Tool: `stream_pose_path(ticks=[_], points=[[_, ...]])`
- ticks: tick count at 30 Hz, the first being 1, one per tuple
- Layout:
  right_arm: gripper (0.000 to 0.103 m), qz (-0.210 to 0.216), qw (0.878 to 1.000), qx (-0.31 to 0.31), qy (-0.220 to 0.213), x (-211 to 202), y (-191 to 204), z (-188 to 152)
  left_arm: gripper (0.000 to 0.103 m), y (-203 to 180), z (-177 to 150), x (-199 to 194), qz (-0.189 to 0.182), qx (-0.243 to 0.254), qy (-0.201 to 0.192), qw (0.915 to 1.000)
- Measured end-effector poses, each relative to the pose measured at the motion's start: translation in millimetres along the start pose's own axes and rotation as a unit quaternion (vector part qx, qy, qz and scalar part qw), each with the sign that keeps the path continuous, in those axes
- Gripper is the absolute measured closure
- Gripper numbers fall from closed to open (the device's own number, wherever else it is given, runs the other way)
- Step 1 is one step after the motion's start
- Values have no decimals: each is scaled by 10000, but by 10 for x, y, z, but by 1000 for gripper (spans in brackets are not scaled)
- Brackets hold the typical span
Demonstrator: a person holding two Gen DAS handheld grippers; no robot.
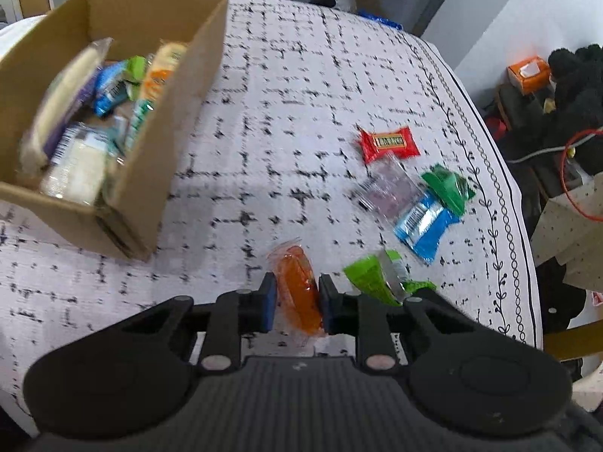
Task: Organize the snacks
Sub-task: 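Grasp the orange packet with the left tool while the right tool grasps the green packet, then carry the orange and green packets into the box and open both tools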
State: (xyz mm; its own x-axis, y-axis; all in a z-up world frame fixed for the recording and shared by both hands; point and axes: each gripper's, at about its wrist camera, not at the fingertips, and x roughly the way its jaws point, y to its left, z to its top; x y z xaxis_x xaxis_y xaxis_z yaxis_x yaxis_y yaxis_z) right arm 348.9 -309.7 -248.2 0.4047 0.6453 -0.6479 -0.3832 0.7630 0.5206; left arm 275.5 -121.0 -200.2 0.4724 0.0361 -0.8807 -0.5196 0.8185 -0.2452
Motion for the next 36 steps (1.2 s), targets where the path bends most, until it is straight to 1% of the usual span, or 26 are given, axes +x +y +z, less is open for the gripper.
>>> stream_pose_path(ticks=[3, 7, 10, 12, 14, 16, 18, 23, 29, 31, 36], points=[[50, -180, 9998, -65, 57, 74, 50, -15, 81, 57, 22, -86, -11, -17, -66, 10000], [66, -316, 9992, -199, 163, 174, 125, -13, 81, 89, 42, -217, -58, 11, -147, 9999], [69, -346, 9988, -346, 41, 176, 186, 3, 81, 101, 72, -319, -106, 51, -223, 9997], [70, -286, 9980, -557, -35, 149, 263, 5, 81, 120, 102, -380, -136, 60, -259, 9996], [70, -188, 9978, -627, -118, 111, 330, 11, 81, 141, 142, -455, -160, 96, -327, 9993], [70, -167, 9974, -682, -173, 82, 391, 23, 81, 131, 180, -509, 7, 260, -355, 9990], [71, -196, 9966, -752, -270, 49, 460, 45, 81, 166, 232, -551, -49, 232, -338, 9991], [71, -82, 9962, -694, -522, -44, 609, 140, 81, 222, 382, -713, -112, 326, -476, 9983], [71, -31, 9952, -704, -684, -54, 766, 198, 81, 276, 558, -898, -226, 422, -629, 9969], [71, 4, 9949, -669, -750, -67, 804, 223, 81, 312, 622, -942, -173, 484, -714, 9961], [71, 152, 9940, -555, -935, -107, 908, 239, 81, 505, 781, -977, -129, 339, -760, 9964]])
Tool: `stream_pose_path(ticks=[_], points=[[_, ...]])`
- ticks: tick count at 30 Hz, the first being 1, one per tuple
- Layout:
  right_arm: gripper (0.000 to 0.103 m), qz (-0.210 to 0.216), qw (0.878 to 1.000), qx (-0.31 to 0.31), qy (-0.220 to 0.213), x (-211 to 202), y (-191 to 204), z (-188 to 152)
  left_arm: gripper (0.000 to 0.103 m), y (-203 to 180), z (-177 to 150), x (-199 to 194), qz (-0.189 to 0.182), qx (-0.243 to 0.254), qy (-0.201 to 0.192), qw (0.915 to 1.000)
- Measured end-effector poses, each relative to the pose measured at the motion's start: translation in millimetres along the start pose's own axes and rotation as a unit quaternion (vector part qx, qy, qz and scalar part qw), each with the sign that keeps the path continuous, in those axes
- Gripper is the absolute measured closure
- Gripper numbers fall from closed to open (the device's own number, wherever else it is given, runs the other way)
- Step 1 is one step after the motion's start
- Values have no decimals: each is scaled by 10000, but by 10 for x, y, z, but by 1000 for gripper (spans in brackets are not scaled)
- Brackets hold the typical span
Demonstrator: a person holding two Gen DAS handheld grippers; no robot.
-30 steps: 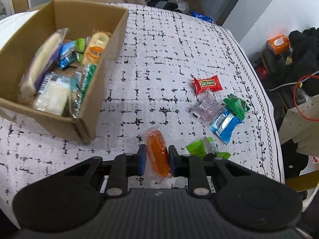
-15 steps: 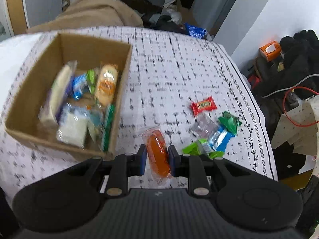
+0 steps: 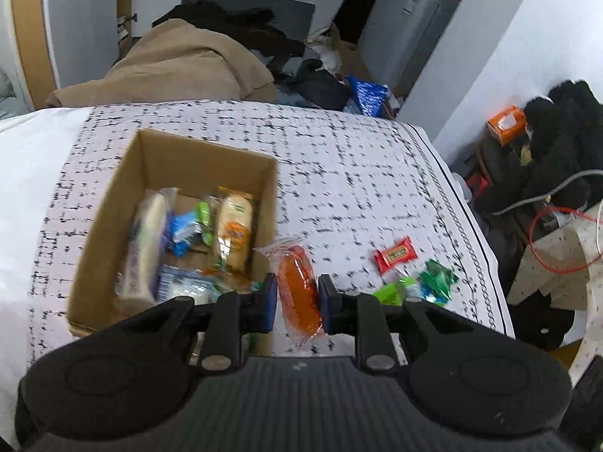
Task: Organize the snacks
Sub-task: 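Carry the orange and green packets into the box and open both tools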
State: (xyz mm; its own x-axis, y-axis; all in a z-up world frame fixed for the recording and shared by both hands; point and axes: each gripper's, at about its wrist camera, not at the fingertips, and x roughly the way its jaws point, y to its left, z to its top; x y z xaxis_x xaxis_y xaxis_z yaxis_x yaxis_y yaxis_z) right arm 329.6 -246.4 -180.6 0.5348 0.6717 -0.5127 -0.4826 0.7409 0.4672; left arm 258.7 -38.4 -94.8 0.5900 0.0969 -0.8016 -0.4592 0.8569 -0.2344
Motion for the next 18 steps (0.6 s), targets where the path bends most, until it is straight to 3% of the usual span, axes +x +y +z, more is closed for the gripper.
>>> stream_pose_path(ticks=[18], points=[[71, 616, 9977, -284, -9, 147, 597, 50, 81, 665, 336, -37, 355, -341, -98, 9987]])
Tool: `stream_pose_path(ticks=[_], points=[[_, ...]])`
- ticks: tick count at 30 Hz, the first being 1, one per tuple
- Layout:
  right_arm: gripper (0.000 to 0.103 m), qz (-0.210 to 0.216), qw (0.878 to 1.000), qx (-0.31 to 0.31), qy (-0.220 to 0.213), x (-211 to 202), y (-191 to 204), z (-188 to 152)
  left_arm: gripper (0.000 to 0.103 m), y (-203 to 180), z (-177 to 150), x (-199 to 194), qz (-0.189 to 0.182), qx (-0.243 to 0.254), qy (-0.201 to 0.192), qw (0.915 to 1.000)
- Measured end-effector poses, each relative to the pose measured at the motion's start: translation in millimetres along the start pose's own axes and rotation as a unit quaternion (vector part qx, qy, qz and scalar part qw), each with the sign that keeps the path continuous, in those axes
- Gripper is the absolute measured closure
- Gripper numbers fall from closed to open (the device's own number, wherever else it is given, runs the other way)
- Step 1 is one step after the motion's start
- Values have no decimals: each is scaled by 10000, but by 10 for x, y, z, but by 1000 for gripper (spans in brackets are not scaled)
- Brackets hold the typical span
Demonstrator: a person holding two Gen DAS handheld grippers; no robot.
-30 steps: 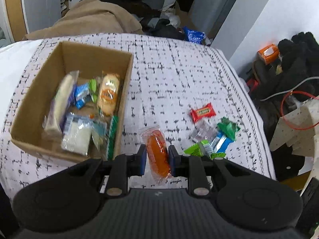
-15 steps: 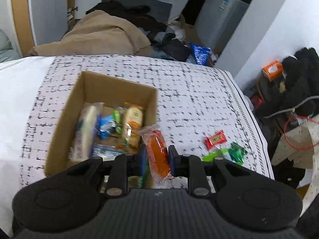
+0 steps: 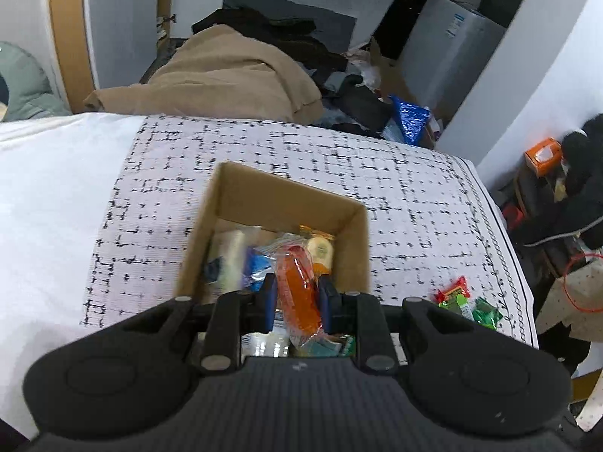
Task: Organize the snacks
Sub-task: 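Carry the orange and green packets into the box and open both tools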
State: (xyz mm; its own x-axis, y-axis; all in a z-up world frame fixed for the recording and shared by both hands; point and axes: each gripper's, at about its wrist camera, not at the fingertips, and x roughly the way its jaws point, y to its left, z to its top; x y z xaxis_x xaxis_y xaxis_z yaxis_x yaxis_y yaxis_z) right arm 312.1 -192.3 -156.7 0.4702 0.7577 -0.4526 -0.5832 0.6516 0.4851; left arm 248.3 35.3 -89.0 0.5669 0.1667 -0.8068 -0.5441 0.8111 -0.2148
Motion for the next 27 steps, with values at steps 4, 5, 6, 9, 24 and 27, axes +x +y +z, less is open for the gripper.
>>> stream_pose_path(ticks=[4, 5, 6, 9, 24, 27], points=[[71, 54, 9998, -134, 106, 106, 148, -44, 81, 123, 24, 73, 33, -154, 89, 9998], [71, 73, 9998, -154, 139, 134, 179, -54, 81, 149, 29, 92, 37, -183, 105, 9998], [71, 92, 9997, -173, 177, 159, 204, -64, 81, 164, 33, 109, 31, -202, 116, 9997], [71, 152, 9991, -254, 302, 219, 270, -96, 80, 222, 49, 161, 16, -263, 194, 9995], [54, 252, 9969, -387, 645, 320, 427, -177, 56, 346, 8, 137, 116, -553, 375, 9977], [54, 198, 9973, -353, 607, 264, 383, -174, 49, 341, -2, 88, 163, -551, 299, 9979]])
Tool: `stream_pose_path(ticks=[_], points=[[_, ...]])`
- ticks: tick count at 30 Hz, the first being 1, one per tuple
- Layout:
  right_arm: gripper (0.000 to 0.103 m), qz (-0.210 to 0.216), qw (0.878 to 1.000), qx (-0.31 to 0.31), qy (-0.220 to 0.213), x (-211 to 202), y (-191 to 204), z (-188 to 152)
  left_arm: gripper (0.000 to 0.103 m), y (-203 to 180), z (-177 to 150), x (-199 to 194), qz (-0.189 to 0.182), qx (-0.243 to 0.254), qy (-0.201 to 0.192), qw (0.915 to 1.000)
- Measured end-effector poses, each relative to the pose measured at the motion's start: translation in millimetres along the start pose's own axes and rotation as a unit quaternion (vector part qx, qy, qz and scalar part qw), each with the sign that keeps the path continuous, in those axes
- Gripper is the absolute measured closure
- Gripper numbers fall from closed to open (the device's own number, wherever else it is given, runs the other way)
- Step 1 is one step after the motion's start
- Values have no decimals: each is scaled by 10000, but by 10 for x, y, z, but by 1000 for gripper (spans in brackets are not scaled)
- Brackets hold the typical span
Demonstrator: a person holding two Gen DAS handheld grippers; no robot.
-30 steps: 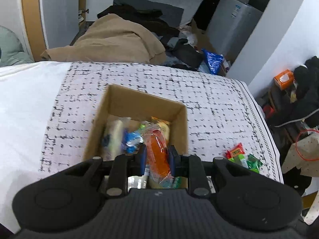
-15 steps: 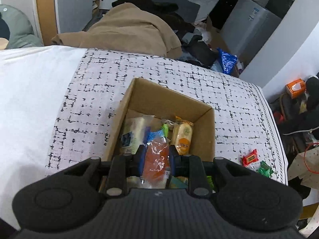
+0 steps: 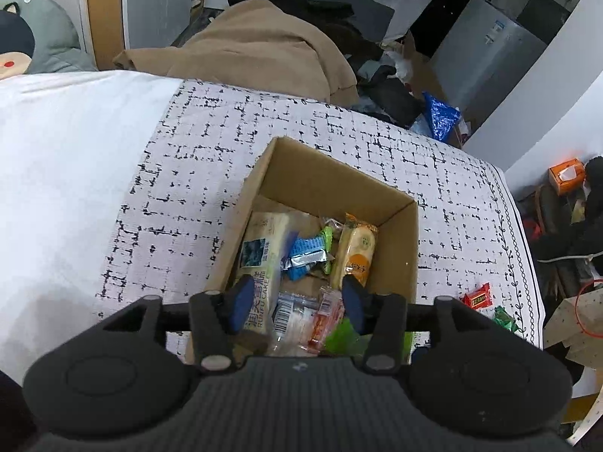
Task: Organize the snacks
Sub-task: 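Carry the orange and green packets into the box and open both tools, then move the left tool to the clear purple packet while the right tool reaches the blue packet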
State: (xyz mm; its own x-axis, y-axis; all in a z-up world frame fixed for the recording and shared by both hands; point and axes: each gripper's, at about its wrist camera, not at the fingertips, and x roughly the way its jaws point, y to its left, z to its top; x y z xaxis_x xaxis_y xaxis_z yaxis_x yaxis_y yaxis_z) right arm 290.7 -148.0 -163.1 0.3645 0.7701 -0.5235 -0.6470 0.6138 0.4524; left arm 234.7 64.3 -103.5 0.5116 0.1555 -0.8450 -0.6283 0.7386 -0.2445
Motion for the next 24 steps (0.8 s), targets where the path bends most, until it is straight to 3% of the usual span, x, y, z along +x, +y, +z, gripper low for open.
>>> stream_pose_path(ticks=[2, 7, 16, 24], points=[[53, -62, 9999, 87, -35, -44, -57, -7, 40, -3, -9, -20, 30, -20, -6, 10000], [53, -216, 9995, 208, -134, -136, -176, -2, 29, -49, -57, -53, 67, 19, 12, 10000], [46, -505, 9978, 360, -221, -284, -384, -18, 24, -224, -179, -92, 194, 166, -15, 9997], [33, -835, 9940, 610, -360, -456, -654, -31, 6, -485, -307, -119, 199, 499, -182, 9984]])
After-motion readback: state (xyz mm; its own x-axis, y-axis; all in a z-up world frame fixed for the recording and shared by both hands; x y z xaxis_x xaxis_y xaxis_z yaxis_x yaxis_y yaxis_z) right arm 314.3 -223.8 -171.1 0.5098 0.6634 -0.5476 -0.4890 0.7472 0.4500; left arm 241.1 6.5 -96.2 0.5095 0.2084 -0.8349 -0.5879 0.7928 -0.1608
